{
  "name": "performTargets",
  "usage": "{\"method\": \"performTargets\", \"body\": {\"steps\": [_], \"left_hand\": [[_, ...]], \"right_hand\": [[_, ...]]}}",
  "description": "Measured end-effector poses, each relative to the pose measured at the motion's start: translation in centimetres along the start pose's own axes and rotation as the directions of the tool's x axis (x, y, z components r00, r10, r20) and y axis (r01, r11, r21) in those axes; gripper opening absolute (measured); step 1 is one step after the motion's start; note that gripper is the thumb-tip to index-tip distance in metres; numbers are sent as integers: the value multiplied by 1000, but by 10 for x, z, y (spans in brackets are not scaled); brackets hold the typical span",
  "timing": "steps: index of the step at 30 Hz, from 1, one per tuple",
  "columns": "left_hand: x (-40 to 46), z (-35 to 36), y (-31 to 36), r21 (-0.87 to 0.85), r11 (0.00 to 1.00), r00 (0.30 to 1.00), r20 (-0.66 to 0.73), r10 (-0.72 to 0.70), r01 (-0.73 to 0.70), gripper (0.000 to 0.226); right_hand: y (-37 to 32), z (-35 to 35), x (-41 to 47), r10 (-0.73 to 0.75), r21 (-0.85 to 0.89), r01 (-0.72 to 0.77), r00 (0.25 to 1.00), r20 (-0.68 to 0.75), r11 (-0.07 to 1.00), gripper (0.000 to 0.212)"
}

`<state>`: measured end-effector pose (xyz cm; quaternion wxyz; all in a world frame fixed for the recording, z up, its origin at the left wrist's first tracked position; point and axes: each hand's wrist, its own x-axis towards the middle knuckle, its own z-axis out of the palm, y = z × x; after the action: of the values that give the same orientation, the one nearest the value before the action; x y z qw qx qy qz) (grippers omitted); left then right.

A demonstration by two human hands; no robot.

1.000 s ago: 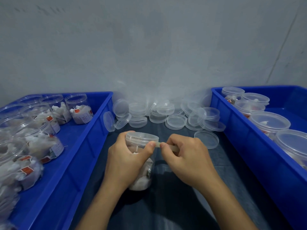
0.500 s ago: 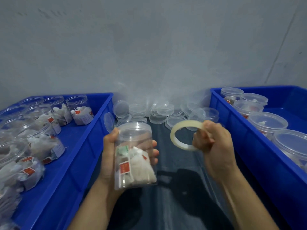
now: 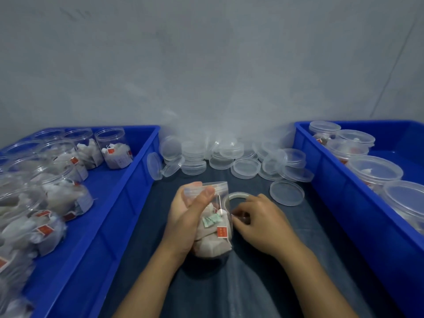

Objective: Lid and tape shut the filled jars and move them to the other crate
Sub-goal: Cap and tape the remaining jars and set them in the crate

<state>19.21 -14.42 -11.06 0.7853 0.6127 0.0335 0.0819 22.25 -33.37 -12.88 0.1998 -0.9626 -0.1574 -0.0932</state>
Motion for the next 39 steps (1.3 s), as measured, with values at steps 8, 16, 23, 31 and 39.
{"method": "performTargets", "body": {"steps": [8,16,23,31,39], "left_hand": [[-5,4,2,-16,1000,999,34,25,-25,63],[-6,4,0,3,998,995,81,55,-56,59],[-8,6,3,-59,997,994,102,49,-43,55],[-6,2,-2,-57,997,991,120,54,-47,55],[-6,2,-2,-39,997,992,107,72,-68,60]], "right_hand": [[-28,-19,-4,78,842,84,986,-147,533,48],[-49,-7,-7,42,822,165,974,-223,546,51],[-42,-11,-8,24,847,185,974,-227,498,27],[-35,-13,-4,56,858,196,966,-252,475,25],[-45,-12,-6,47,857,200,967,-252,474,20]]}}
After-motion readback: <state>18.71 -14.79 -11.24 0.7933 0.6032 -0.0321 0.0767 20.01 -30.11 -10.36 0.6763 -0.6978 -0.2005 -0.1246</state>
